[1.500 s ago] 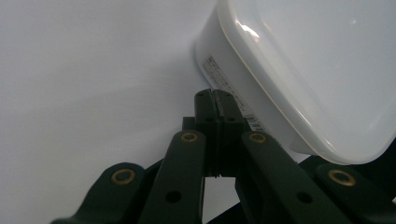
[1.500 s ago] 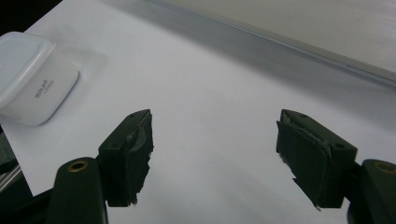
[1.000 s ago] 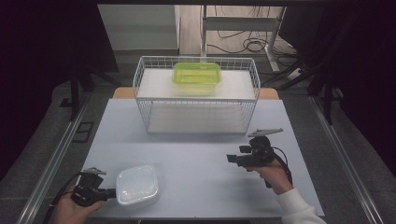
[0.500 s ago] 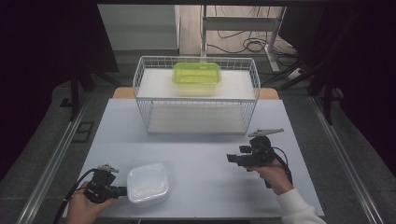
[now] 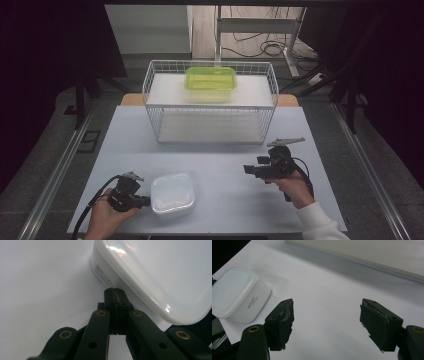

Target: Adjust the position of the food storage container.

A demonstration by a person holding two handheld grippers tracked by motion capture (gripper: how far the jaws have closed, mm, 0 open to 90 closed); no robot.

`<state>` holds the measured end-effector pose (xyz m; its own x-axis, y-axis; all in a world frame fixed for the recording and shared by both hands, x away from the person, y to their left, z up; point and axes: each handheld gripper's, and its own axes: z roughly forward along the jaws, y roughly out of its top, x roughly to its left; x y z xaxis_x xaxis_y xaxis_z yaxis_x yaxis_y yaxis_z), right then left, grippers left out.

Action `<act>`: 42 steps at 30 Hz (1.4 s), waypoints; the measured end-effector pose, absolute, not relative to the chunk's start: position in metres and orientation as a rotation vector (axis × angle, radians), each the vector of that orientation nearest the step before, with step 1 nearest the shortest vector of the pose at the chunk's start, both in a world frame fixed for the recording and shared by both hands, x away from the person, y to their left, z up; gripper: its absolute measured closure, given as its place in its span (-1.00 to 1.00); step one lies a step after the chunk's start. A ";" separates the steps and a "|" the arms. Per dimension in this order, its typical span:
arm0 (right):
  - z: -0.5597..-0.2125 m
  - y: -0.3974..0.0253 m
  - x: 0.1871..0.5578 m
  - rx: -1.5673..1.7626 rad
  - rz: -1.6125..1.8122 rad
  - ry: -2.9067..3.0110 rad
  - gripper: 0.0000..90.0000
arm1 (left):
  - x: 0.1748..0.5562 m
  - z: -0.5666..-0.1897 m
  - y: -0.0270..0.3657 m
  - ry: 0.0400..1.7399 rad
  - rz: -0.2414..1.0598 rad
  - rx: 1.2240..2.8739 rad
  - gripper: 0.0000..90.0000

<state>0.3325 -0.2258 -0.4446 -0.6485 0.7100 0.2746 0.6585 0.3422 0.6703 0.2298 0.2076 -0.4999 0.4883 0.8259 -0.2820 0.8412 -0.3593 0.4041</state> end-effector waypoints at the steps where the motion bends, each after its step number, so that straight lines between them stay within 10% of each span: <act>1: -0.445 -0.226 0.333 1.287 1.210 2.518 -0.40 | 0.232 -0.500 0.202 1.362 -0.043 2.245 0.99; 42: -0.446 -0.227 0.332 1.296 1.207 2.526 -0.40 | 0.281 -0.495 0.113 1.176 -0.092 2.318 0.99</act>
<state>0.3324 -0.2274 -0.4455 -0.6457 0.7095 0.2822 0.6654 0.3416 0.6638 0.2812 0.1128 -0.4948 0.6180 0.7302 -0.2914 0.7666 -0.4775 0.4293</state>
